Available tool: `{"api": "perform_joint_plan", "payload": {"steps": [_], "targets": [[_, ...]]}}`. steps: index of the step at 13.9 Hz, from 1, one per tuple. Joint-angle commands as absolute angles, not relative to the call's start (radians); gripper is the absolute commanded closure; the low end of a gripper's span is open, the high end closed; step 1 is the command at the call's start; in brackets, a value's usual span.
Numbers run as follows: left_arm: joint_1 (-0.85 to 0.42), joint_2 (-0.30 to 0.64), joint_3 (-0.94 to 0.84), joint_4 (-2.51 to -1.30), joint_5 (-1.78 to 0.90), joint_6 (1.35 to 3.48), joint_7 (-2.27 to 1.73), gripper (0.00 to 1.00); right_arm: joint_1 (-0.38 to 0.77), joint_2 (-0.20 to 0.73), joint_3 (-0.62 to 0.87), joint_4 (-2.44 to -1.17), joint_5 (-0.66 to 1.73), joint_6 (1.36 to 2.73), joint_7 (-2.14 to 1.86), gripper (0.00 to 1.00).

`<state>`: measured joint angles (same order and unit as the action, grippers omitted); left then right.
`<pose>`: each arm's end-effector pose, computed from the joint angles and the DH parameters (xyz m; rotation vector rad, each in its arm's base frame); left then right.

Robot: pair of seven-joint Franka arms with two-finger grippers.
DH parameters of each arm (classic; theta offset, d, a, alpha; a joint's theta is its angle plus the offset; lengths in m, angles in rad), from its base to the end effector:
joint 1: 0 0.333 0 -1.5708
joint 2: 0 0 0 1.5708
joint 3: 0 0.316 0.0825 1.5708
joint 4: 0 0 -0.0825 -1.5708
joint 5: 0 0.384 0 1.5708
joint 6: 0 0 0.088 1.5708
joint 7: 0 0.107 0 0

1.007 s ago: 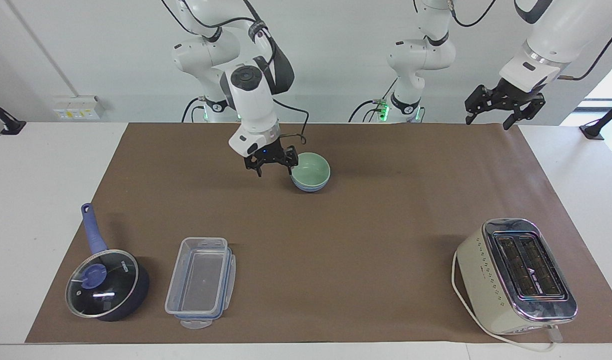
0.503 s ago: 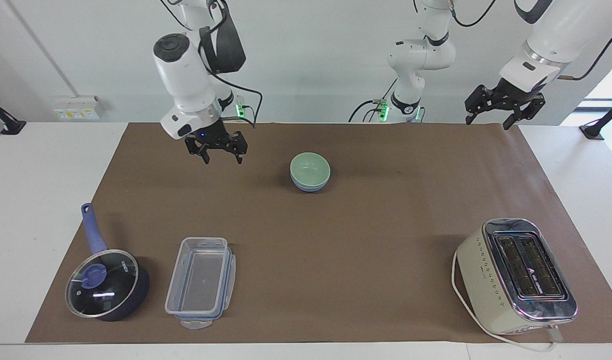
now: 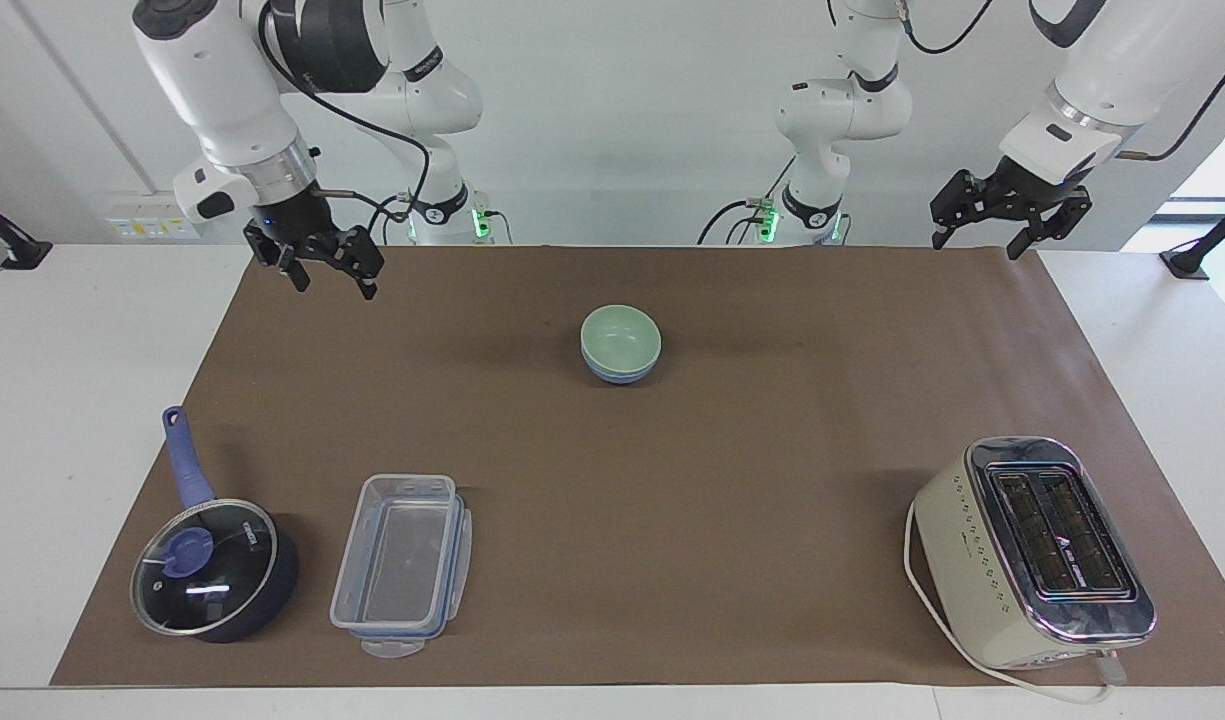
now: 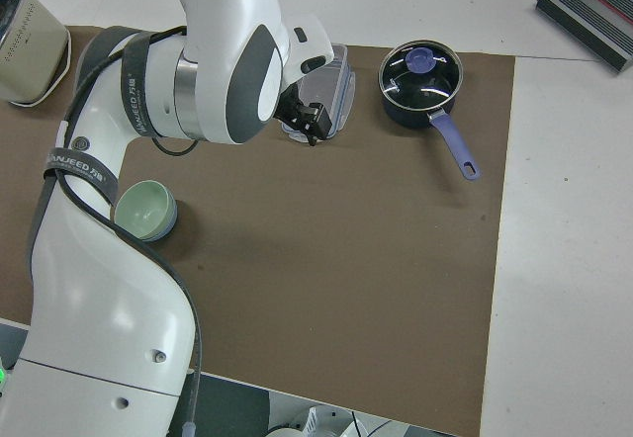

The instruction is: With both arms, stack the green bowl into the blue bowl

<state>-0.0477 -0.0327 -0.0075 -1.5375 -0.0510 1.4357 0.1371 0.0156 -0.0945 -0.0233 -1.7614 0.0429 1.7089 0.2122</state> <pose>0.5291 -0.0353 0.6465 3.0716 -0.3042 -0.1034 0.5349 -0.0006 0.5975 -3.0727 0.3469 -0.0575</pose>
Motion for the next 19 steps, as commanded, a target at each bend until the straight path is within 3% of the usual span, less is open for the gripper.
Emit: {"api": "perform_joint_plan", "payload": {"steps": [1, 4, 19], "targets": [[-0.057, -0.044, -0.003, -1.539, -0.032, 1.422, 0.126, 0.00, -0.005, -0.083, -0.014, -1.652, 0.026, 1.616, 0.201, 0.00], [-0.055, -0.044, -0.003, -1.539, -0.032, 1.427, 0.127, 0.00, -0.006, -0.081, -0.017, -1.563, 0.006, 1.523, 0.199, 0.00], [-0.054, -0.044, -0.003, -1.539, -0.032, 1.425, 0.126, 0.00, -0.005, -0.115, -0.069, -1.582, -0.012, 1.486, 0.044, 0.00]]}}
